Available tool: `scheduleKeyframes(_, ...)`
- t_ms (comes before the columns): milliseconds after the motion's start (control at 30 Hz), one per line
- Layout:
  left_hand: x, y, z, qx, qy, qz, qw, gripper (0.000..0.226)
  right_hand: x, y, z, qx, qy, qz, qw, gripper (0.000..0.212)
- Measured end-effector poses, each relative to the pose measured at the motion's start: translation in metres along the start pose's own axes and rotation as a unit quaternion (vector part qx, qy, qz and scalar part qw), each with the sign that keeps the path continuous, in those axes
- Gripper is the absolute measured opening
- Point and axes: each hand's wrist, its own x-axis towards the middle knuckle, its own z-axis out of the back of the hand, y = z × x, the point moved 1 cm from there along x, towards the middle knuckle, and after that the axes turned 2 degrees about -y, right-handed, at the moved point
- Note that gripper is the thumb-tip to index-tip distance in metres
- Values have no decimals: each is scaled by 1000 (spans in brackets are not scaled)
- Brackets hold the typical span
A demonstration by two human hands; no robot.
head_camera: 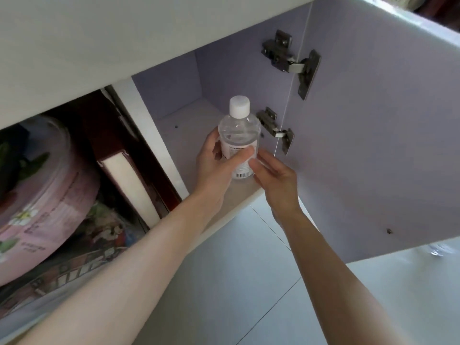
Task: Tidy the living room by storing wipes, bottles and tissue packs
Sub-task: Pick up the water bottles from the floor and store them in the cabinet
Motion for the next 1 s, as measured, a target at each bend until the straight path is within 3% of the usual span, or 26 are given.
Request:
scheduleKeyframes(200, 22, 13, -1, -28, -53, -44, 997, 62, 28, -12, -14, 7, -19, -7, 1000, 46)
scheduleKeyframes(333, 30, 23, 0, -38, -115, -58, 991, 48, 39, -14, -22, 13, -20, -9, 1000, 48)
scheduleKeyframes(567, 48, 27, -4, -78, -153, -51, 984, 53, 61, -10, -35, -14, -5, -16, 1000, 45)
scheduleKeyframes(1000, 94, 16, -22, -167, -268, -48, 948, 27, 117, -17, -67, 23, -16, -28, 999, 48)
